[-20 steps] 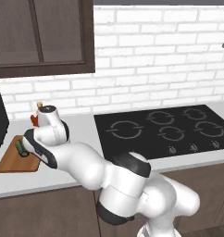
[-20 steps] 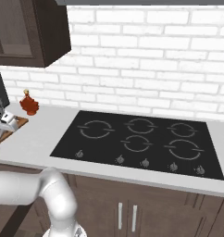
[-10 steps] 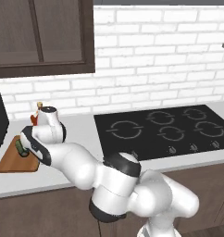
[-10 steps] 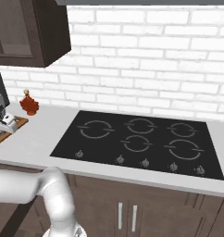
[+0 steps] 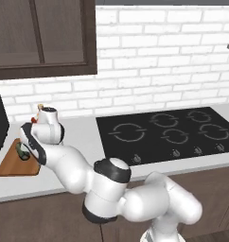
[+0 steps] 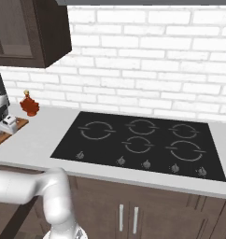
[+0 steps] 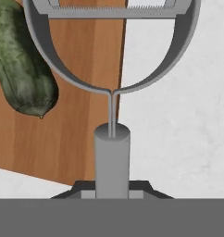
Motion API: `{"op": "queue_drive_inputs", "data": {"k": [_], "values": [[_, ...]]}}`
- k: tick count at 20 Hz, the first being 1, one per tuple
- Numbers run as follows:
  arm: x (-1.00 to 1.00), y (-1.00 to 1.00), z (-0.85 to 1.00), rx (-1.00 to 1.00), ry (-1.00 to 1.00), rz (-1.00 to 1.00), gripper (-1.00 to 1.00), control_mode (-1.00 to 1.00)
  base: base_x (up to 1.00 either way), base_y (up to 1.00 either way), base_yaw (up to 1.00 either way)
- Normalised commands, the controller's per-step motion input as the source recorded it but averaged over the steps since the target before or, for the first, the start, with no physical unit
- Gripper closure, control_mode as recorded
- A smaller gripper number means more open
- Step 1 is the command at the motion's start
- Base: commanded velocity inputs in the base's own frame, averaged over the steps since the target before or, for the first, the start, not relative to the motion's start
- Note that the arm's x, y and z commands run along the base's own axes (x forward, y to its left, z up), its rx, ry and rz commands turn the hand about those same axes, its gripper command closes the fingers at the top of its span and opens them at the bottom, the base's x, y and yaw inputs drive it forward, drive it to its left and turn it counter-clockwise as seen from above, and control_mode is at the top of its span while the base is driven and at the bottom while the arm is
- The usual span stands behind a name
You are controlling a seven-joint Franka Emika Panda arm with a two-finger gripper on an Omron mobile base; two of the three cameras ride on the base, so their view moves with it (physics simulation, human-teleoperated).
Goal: Place the appropriate cutting tool for cutting the cucumber skin on the cutting board.
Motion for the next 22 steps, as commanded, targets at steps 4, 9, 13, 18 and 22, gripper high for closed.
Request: {"op": "queue_drive_inputs", "data": {"k": [4,9,13,18,22], "values": [[0.09,0.27,-0.15,0.0,0.15,0.0,1.0,-1.0,0.0,0.0,0.0],[0.02,0.12,-0.3,0.0,0.1,0.0,1.0,-1.0,0.0,0.0,0.0],[0.02,0.0,-0.38,0.0,0.06,0.0,1.0,-1.0,0.0,0.0,0.0],[0.14,0.13,-0.04,0.0,0.02,0.0,1.0,-1.0,0.0,0.0,0.0],[0.06,0.27,0.0,0.0,0.01,0.0,1.0,-1.0,0.0,0.0,0.0]]}}
